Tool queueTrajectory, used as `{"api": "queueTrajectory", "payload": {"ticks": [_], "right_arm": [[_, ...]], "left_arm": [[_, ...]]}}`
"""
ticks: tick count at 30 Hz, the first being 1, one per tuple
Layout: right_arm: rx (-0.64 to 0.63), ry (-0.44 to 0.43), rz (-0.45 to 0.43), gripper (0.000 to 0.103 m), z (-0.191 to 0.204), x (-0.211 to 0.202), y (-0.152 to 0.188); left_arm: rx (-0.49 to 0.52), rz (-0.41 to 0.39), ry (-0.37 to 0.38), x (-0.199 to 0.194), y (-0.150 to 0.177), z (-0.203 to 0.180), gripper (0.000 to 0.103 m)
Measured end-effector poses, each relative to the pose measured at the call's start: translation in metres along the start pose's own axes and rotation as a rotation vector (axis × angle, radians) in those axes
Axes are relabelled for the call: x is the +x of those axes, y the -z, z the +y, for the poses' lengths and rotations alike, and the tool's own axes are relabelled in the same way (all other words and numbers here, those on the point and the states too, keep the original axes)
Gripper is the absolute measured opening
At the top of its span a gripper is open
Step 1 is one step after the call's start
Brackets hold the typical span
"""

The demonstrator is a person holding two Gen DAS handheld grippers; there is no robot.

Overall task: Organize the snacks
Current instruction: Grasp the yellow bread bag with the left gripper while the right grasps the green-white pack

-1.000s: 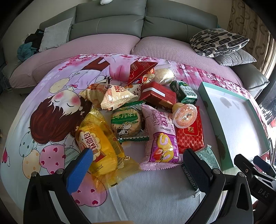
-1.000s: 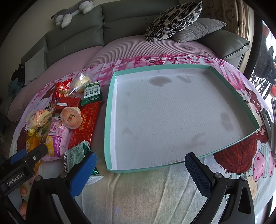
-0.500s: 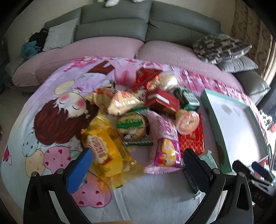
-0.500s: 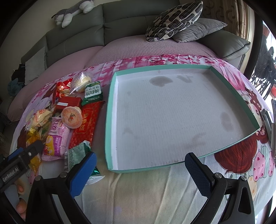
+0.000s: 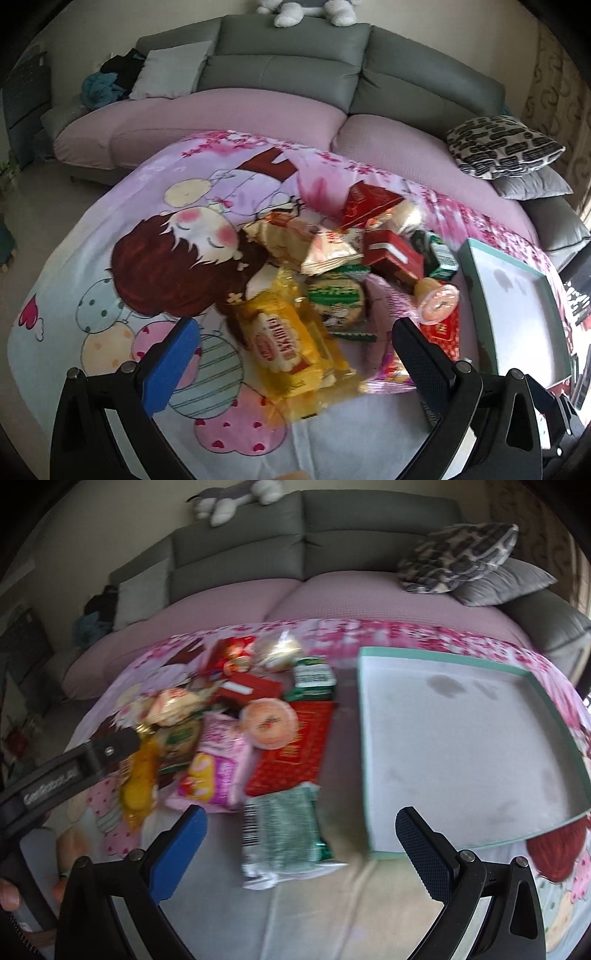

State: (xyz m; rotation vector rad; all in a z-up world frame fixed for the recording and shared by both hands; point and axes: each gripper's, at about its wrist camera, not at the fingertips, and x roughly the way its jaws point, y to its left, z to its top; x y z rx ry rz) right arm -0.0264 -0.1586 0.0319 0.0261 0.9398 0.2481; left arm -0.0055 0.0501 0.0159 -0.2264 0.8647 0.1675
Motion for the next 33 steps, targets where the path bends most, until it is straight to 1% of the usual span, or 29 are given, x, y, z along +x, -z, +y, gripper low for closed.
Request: {"api": "queueTrajectory", "payload": {"ticks": [3, 5, 6, 9, 12, 14, 15, 16, 17, 19, 23, 25, 27, 32, 33], "right_arm": [[-0.008, -0.001, 0.012, 0.103, 0.006, 0.004, 0.001], [-0.009, -0.001, 0.020, 0.101, 0.009, 0.006, 0.001], [-0.010, -0.001, 0.026, 0.098, 0.009, 0.007, 0.002], [-0.016, 0.004, 0.044, 0.096, 0.010, 0.011, 0.003], [-0.018, 0.007, 0.063, 0.082, 0.011, 0.016, 0.004], [-0.012, 0.011, 0.085, 0.081, 0.009, 0.022, 0.006], [-0.015, 0.022, 0.097, 0.080, 0.008, 0.025, 0.007], [-0.021, 0.030, 0.104, 0.076, 0.009, 0.027, 0.007], [-0.023, 0.034, 0.110, 0.075, 0.009, 0.028, 0.007], [-0.024, 0.033, 0.121, 0.075, 0.009, 0.031, 0.008], [-0.023, 0.039, 0.147, 0.075, 0.008, 0.037, 0.011], [-0.024, 0.045, 0.159, 0.073, 0.008, 0.040, 0.013], [-0.021, 0.054, 0.166, 0.070, 0.006, 0.042, 0.014], [-0.009, 0.047, 0.169, 0.065, 0.003, 0.044, 0.014], [-0.004, 0.044, 0.167, 0.061, 0.003, 0.043, 0.013]], "left_arm": [[-0.014, 0.039, -0.019, 0.007, 0.001, 0.007, 0.103], [-0.017, 0.064, -0.020, 0.010, 0.001, 0.011, 0.103], [-0.022, 0.078, -0.019, 0.012, 0.002, 0.012, 0.103], [-0.037, 0.089, -0.034, 0.016, 0.004, 0.015, 0.103], [-0.033, 0.080, -0.063, 0.018, 0.004, 0.015, 0.103], [-0.033, 0.091, -0.054, 0.023, 0.005, 0.015, 0.102], [-0.037, 0.103, -0.042, 0.026, 0.006, 0.015, 0.101], [-0.046, 0.110, -0.022, 0.029, 0.006, 0.016, 0.099], [-0.053, 0.113, -0.008, 0.031, 0.006, 0.016, 0.097], [-0.062, 0.121, 0.019, 0.035, 0.006, 0.016, 0.086], [-0.067, 0.136, 0.053, 0.042, 0.008, 0.015, 0.077], [-0.082, 0.146, 0.080, 0.045, 0.008, 0.016, 0.069], [-0.095, 0.158, 0.089, 0.049, 0.009, 0.017, 0.067], [-0.104, 0.162, 0.096, 0.051, 0.009, 0.017, 0.061], [-0.104, 0.161, 0.097, 0.051, 0.008, 0.017, 0.060]]}}
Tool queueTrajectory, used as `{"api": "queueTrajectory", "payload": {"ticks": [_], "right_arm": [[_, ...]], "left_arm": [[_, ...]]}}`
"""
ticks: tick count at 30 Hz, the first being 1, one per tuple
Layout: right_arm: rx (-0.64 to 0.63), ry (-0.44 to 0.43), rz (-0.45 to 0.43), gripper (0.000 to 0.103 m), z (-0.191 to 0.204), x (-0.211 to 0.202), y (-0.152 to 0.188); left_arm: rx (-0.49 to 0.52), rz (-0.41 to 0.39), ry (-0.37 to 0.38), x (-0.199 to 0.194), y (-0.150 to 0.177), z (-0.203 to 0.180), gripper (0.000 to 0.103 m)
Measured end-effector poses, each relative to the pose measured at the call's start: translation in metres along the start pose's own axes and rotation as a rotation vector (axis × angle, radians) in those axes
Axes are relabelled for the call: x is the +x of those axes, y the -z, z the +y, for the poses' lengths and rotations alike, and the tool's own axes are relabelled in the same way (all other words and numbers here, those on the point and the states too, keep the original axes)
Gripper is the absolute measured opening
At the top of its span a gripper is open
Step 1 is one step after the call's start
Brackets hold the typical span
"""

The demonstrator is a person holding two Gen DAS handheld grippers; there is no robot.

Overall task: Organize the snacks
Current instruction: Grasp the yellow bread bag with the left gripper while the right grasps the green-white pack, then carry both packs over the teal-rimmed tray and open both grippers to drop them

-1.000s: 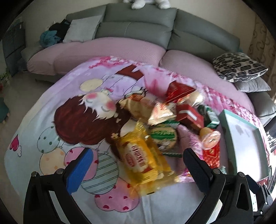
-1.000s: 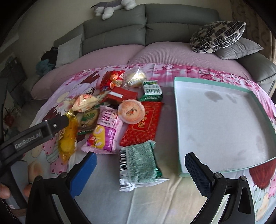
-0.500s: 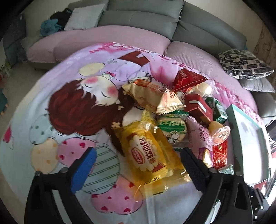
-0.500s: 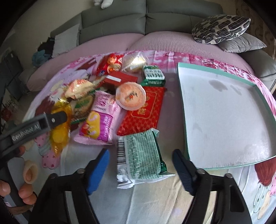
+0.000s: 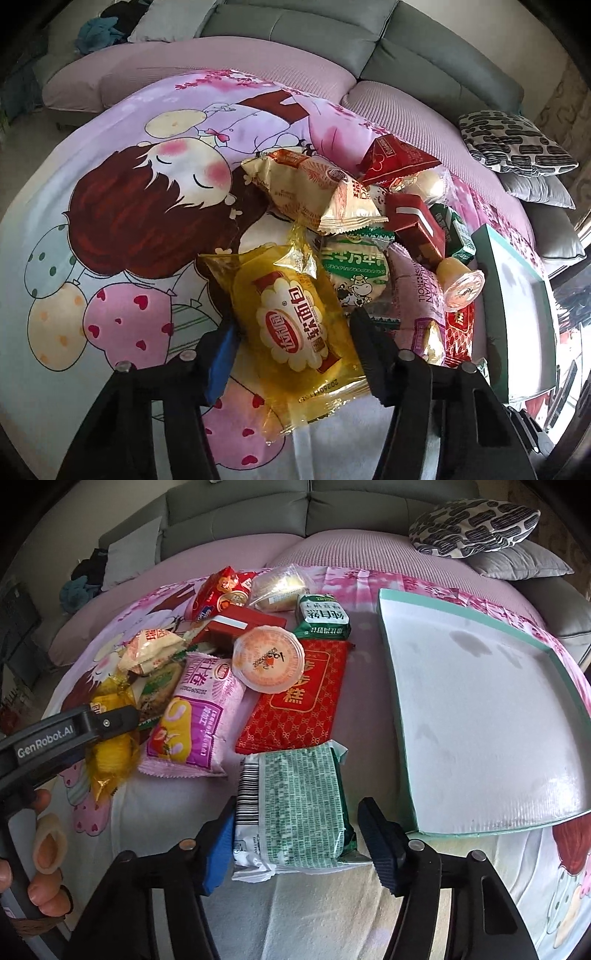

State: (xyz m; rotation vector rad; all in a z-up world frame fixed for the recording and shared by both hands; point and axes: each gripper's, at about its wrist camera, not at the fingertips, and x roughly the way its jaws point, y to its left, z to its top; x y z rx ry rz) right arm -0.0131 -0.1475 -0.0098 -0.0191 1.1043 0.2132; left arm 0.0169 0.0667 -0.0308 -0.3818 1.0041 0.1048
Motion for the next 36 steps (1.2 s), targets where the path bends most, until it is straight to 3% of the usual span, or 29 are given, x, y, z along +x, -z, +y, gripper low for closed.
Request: {"api": "queueTrajectory", "payload": {"ticks": [10, 31, 36], "right_arm": [[0.049, -0.019, -0.039, 0.055, -0.008, -0.010, -0.003], [0.121, -0.072, -0.205, 0.055, -0.022, -0.054, -0.015], [0.157, -0.045, -0.247, 0.055, -0.034, -0.069, -0.027]], "left_arm": [[-0.008, -0.015, 0.015, -0.007, -0.001, 0.002, 0.044], [-0.018, -0.123, 0.010, -0.050, -0.013, -0.002, 0.042], [0.000, -0.122, 0.048, -0.057, -0.024, -0.020, 0.042]]}}
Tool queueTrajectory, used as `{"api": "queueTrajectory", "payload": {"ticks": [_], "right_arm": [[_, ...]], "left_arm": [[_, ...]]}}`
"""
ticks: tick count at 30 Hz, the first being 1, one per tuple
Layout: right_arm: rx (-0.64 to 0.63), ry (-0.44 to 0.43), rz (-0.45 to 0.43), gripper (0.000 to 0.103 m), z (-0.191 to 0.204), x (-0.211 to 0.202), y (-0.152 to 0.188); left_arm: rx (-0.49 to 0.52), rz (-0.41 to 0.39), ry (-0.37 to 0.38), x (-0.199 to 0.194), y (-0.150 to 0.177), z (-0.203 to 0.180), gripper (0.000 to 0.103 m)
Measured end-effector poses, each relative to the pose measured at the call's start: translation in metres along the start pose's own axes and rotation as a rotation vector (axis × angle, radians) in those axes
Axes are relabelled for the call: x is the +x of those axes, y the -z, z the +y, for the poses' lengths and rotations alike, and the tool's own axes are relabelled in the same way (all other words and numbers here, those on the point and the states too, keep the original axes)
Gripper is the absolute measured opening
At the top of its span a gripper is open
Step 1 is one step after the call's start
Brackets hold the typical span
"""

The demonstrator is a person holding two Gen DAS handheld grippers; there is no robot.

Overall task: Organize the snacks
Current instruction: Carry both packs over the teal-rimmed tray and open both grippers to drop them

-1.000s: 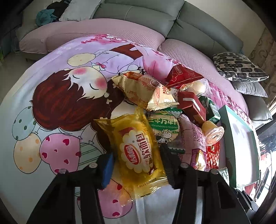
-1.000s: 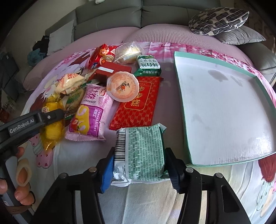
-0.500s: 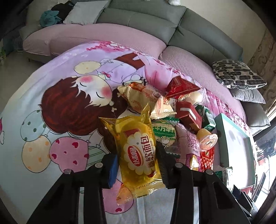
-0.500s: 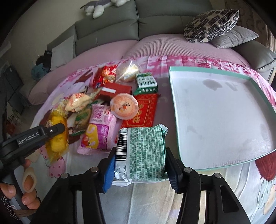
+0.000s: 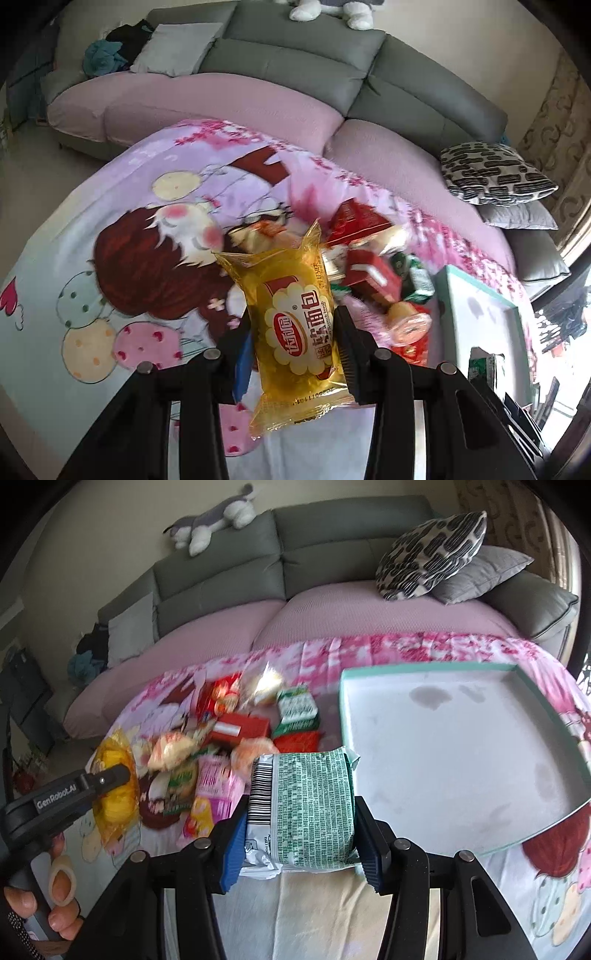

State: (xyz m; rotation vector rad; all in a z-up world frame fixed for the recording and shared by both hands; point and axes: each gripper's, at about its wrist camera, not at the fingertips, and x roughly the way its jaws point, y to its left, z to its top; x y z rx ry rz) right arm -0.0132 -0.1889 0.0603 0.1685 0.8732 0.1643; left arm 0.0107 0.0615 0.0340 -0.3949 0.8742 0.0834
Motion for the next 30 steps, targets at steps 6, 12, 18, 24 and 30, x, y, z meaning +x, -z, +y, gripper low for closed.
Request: {"api": "queueTrajectory", "payload": {"ticks": [6, 12, 18, 24, 30], "right_arm": [[0.068, 0.051, -0.026, 0.055, -0.019, -0.011, -0.024], [0.137, 0.103, -0.070, 0.055, -0.049, -0.018, -0.050], [0.224, 0.179, -0.093, 0.055, -0.088, -0.015, -0.060], [0.277, 0.223, -0.087, 0.055, -0.122, 0.000, -0.059], [0.294, 0.266, -0.092, 0.055, -0.145, 0.022, -0.056]], "left_arm": [[0.037, 0.010, 0.055, -0.009, -0.014, -0.031, 0.042], [0.105, -0.004, 0.129, -0.016, -0.030, -0.074, 0.042], [0.192, -0.006, 0.217, -0.005, -0.033, -0.119, 0.042], [0.267, 0.050, 0.286, 0.034, -0.020, -0.163, 0.042], [0.329, 0.126, 0.347, 0.077, -0.004, -0.200, 0.042]]}}
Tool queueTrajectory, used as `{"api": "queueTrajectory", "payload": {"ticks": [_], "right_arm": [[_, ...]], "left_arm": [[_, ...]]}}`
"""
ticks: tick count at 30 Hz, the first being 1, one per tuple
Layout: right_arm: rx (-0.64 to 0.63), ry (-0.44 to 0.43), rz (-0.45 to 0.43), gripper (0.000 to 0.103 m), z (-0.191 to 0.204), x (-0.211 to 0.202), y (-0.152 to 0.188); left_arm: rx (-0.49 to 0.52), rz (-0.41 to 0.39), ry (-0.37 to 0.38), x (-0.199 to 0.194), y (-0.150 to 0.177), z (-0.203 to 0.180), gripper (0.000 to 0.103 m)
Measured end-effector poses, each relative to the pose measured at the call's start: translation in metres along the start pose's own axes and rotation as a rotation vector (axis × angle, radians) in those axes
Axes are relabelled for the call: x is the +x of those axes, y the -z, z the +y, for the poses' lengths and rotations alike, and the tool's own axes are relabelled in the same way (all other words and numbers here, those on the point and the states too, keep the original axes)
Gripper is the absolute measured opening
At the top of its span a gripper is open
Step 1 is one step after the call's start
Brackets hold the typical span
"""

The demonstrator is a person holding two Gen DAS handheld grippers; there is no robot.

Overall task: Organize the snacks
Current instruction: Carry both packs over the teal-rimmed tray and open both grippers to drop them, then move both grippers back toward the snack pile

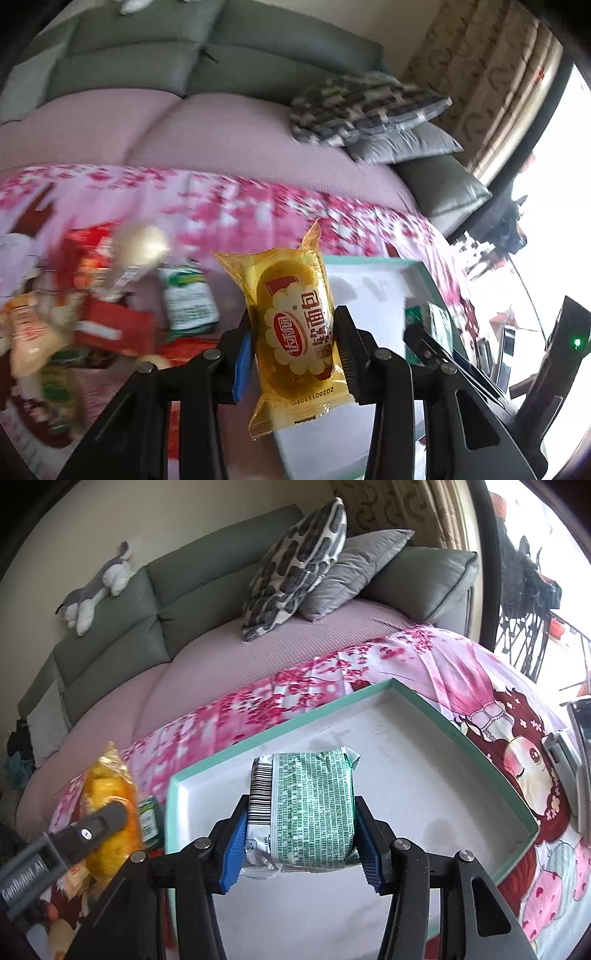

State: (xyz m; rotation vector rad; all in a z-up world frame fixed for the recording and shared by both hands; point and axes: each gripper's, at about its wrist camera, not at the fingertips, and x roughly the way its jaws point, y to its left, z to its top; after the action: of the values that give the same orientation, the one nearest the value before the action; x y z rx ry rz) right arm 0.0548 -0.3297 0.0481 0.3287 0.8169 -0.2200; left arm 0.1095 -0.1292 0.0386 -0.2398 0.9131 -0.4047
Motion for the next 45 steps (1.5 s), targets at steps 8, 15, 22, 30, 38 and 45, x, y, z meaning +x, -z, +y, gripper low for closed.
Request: {"api": "queueTrajectory", "payload": {"ticks": [8, 15, 22, 30, 38, 45], "right_arm": [[0.036, 0.051, 0.020, 0.055, -0.016, 0.022, 0.000], [0.060, 0.044, 0.031, 0.055, -0.026, 0.030, 0.001], [0.071, 0.053, 0.051, 0.055, -0.034, 0.037, 0.002], [0.034, 0.061, 0.051, 0.067, -0.031, 0.027, 0.003], [-0.017, 0.081, 0.077, 0.086, -0.024, 0.013, 0.012], [-0.046, 0.057, 0.084, 0.103, -0.017, 0.005, 0.021]], "left_arm": [[0.027, 0.043, 0.017, 0.040, 0.003, -0.014, 0.042], [0.033, 0.072, 0.003, 0.067, 0.001, -0.019, 0.042], [0.037, 0.084, -0.007, 0.077, 0.002, -0.023, 0.046], [0.050, 0.068, -0.057, 0.053, 0.001, -0.026, 0.064], [0.053, 0.024, -0.188, 0.023, 0.006, -0.010, 0.085], [0.048, 0.009, -0.262, 0.008, 0.018, 0.012, 0.086]]}}
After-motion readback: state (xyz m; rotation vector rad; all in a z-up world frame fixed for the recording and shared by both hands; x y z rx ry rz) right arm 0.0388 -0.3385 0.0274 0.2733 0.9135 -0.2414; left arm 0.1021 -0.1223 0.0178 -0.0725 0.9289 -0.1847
